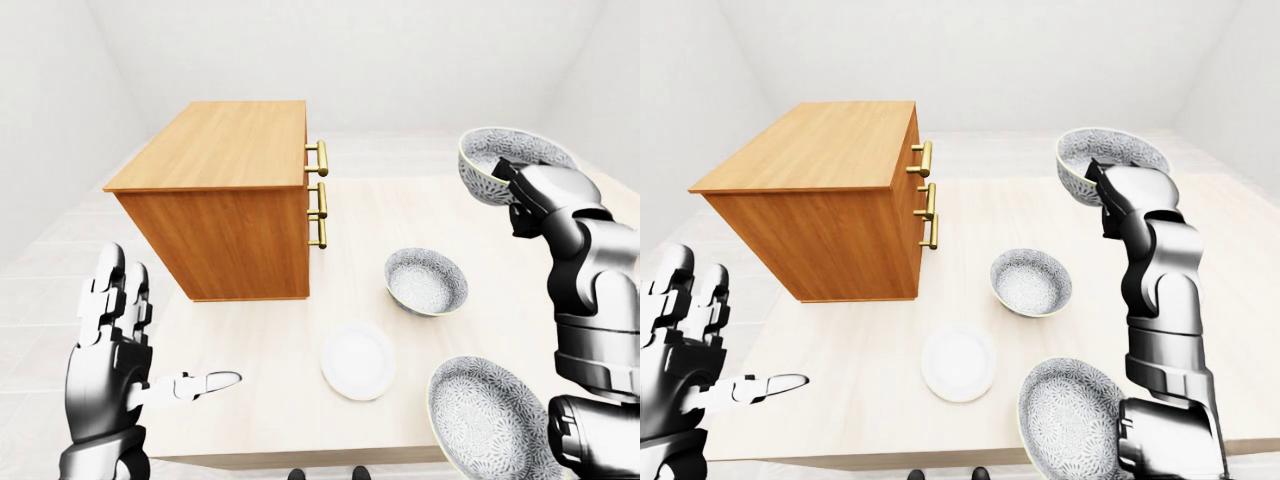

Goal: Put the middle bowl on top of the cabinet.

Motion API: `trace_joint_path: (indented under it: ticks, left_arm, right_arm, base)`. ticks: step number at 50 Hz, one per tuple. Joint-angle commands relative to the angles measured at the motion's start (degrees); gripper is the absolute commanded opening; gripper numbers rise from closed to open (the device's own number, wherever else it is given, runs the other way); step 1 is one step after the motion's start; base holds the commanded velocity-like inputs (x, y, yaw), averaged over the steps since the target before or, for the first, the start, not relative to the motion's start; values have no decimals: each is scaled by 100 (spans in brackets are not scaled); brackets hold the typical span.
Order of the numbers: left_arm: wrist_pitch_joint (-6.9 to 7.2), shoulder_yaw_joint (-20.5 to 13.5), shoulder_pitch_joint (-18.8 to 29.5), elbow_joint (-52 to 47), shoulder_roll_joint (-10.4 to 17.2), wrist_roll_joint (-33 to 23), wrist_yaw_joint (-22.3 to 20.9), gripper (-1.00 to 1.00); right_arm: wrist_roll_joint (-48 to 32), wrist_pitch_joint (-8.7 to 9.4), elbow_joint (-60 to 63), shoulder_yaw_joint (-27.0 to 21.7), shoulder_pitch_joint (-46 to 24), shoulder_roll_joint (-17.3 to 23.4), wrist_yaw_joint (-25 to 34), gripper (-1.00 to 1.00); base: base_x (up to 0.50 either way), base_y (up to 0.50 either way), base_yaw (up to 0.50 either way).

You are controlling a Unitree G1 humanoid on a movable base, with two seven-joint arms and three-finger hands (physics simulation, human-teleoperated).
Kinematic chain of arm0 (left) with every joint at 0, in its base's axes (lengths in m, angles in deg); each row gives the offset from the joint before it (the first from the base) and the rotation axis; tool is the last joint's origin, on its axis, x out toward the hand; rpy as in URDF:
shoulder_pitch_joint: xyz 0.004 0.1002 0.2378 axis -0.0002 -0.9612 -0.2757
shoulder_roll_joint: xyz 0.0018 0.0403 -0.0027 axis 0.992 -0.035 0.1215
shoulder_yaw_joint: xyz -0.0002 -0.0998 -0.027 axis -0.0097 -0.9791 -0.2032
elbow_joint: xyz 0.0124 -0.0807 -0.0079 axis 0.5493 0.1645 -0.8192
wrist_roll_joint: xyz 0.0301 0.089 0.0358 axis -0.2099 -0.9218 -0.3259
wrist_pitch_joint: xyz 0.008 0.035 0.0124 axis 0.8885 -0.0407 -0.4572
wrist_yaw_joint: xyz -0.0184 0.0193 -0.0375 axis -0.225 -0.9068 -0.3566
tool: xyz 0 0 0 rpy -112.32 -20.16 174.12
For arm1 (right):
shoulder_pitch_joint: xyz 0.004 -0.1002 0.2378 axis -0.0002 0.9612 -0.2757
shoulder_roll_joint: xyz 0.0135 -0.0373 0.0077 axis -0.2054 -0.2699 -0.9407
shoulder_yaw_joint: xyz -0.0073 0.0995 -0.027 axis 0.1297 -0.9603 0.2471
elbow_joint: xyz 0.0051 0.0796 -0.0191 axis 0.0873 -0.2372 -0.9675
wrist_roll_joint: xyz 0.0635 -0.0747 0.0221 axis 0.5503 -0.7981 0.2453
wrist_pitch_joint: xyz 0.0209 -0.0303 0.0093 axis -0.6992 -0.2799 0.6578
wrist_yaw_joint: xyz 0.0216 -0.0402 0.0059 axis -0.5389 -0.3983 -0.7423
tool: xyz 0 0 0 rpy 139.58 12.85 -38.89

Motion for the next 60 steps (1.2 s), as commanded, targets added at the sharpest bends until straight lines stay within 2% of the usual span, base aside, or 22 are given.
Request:
trace_joint_path:
  ticks: [1,10,17,22,36,41,45,50,60]
  left_arm:
    - [0,60,18,193,-13,-178,-9,100]
    - [0,-11,202,489,95,-101,25,100]
    - [0,-77,217,550,165,-15,28,100]
    - [0,-110,249,618,190,20,40,100]
    - [0,-167,196,796,200,45,13,100]
    - [0,-218,115,699,180,70,-14,100]
    - [-48,-247,81,697,130,-31,37,100]
    - [-21,-318,19,598,111,32,-25,100]
    - [-381,-425,-104,668,-37,-25,-56,100]
  right_arm:
    - [-499,1,-553,653,-1697,-477,155,-100]
    - [-633,1,-1336,952,-3108,-933,523,-100]
    - [-640,1,-1985,1062,-4092,-1057,710,-100]
    - [-588,1,-2344,1152,-4741,-1321,952,-100]
    - [-203,1,-2909,1354,-5393,-2307,829,-100]
    - [0,1,-3318,1416,-5604,-2525,543,-100]
    - [102,1,-3432,1484,-5733,-2618,530,-100]
    - [319,1,-3570,1503,-5984,-2814,583,-100]
    - [700,1,-3933,1597,-6327,-3258,389,-100]
  base:
    - [0,0,0]
    - [0,0,0]
    - [0,0,0]
    - [0,0,0]
    - [0,0,0]
    - [0,0,0]
    - [0,0,0]
    - [0,0,0]
    - [0,0,0]
